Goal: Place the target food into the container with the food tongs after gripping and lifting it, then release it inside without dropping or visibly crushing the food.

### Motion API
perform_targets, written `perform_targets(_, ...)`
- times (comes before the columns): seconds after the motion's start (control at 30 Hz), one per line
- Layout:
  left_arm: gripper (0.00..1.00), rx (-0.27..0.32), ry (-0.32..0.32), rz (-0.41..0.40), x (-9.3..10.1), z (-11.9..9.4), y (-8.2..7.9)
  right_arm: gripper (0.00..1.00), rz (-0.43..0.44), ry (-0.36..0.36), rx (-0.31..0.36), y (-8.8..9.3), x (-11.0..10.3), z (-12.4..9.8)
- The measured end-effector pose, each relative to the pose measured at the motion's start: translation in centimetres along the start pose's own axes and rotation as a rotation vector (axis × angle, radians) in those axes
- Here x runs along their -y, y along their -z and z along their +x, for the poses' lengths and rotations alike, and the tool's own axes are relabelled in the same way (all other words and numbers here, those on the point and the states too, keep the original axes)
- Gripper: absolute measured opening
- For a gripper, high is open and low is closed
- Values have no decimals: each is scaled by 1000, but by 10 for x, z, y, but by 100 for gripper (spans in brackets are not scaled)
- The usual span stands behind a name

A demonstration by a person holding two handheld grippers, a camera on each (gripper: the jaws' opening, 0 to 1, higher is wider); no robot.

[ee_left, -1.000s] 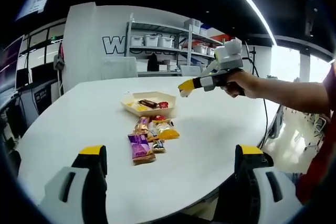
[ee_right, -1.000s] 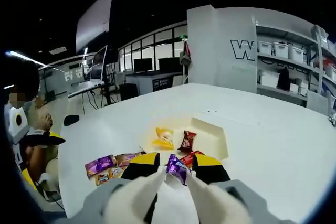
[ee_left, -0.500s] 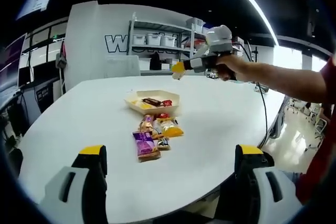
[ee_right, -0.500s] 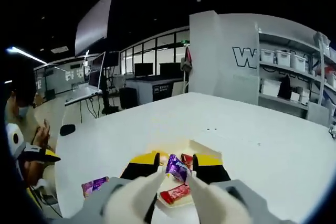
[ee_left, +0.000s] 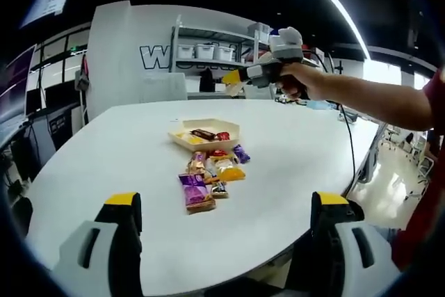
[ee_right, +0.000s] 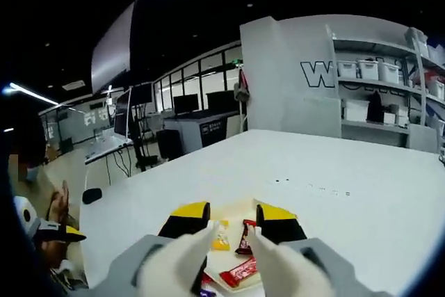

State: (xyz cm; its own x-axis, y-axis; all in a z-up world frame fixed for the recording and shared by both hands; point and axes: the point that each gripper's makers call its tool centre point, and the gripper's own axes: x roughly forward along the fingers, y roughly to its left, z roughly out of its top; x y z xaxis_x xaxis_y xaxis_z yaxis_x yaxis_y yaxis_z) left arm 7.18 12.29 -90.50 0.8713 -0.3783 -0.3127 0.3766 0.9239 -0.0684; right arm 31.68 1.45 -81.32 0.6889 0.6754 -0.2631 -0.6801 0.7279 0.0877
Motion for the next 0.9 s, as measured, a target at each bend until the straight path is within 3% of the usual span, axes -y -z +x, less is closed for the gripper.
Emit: perform_targets(0.9, 99, -2, 6, 25, 7, -2, -4, 21, -16, -18, -10, 20, -9, -21)
